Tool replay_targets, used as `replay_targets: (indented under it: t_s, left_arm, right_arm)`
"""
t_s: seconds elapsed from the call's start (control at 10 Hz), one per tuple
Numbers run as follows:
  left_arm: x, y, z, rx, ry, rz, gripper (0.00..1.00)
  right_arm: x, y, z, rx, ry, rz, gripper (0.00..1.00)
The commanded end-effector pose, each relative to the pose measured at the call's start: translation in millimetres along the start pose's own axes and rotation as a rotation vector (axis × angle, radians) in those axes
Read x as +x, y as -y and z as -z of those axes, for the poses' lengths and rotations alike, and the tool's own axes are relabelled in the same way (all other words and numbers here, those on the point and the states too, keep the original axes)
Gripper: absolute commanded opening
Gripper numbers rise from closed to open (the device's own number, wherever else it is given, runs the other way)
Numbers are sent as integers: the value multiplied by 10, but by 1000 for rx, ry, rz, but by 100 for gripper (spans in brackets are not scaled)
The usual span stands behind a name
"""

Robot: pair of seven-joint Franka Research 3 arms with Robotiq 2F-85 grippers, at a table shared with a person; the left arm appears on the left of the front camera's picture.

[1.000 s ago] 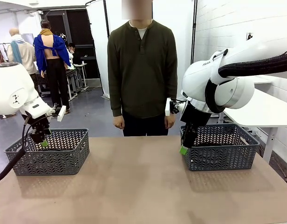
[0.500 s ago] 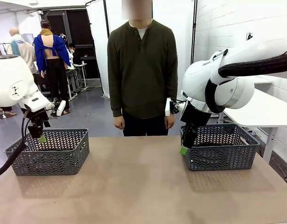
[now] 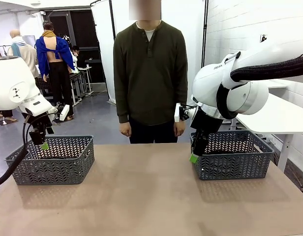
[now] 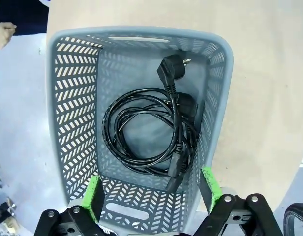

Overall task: Organize the cables according to human instructions.
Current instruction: Pick up a bundle of cables and place it in the basket indicated by the human.

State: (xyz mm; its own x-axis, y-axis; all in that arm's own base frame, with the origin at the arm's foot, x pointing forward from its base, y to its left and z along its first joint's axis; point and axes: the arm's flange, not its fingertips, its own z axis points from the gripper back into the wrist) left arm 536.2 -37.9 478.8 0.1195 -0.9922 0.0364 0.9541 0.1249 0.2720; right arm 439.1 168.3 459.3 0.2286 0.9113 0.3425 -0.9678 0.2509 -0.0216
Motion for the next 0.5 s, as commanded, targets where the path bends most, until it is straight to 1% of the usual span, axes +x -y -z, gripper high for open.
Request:
replay_targets:
  t_s: [0.0, 0.4]
  left_arm:
    - [-12, 2, 13, 18, -14, 1, 100]
    - [-12, 2, 13, 18, -14, 1, 100]
  right_arm:
    - [3, 8, 3, -6, -8, -1, 100]
    - [3, 8, 3, -6, -8, -1, 100]
